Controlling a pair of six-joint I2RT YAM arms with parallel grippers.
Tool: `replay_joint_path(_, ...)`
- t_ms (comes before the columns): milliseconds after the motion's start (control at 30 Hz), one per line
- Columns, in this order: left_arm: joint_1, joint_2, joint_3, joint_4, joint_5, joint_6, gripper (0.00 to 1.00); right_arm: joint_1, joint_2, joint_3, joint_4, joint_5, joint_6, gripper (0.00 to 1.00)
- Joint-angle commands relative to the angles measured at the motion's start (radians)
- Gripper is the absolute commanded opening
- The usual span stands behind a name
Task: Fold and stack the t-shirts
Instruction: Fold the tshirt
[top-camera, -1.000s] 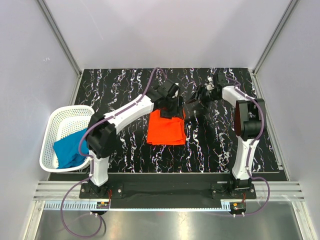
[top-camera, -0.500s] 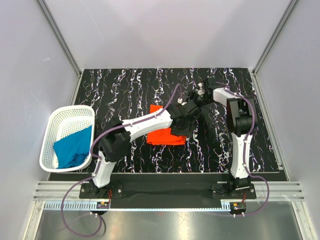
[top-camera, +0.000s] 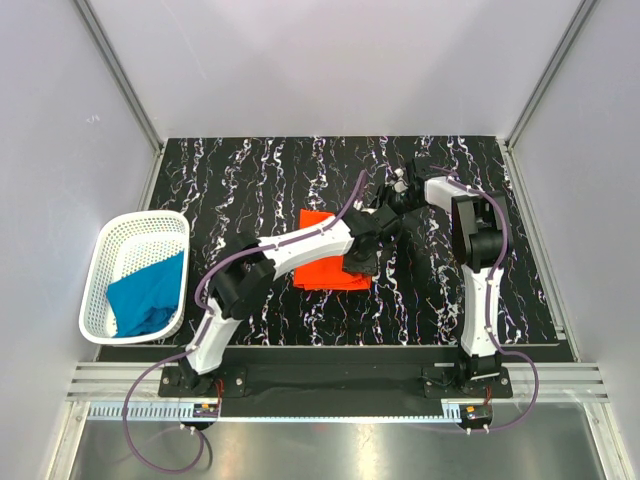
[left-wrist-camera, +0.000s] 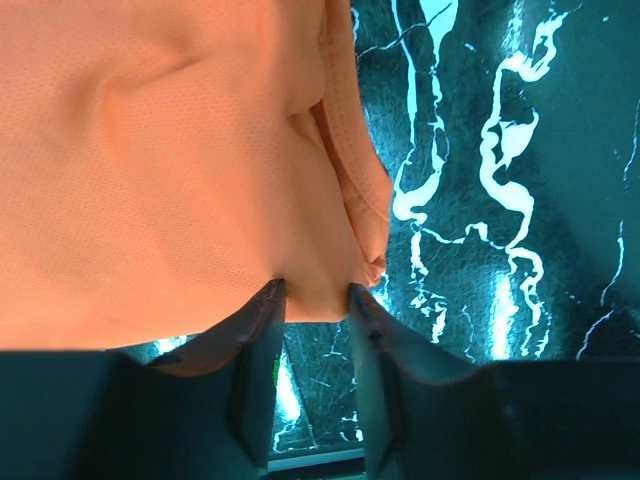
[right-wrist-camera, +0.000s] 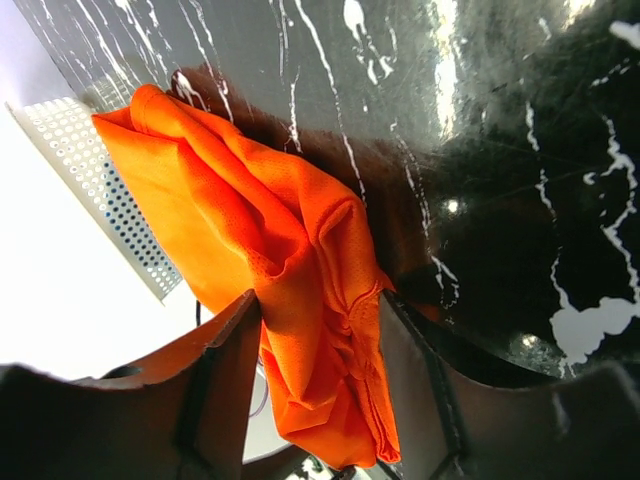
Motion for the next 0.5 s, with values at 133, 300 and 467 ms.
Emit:
replay_joint_path(133, 0.0, 0.021, 0.057, 0.0, 0.021, 0.007, 0.28, 0.006, 0.021, 0.051, 0.003, -0.003, -0.015, 0.56)
replay_joint_path(300, 0.0, 0.023, 0.056, 0.0, 0.038, 0.015, 0.27, 0.008, 0.041, 0.077, 0.003, -0.011, 0.002, 0.52)
replay_joint_path(467, 0.0, 0.035, 0.068, 0.001, 0.056, 0.027, 0.26, 0.008, 0.057, 0.097, 0.003, -0.006, 0.018, 0.32)
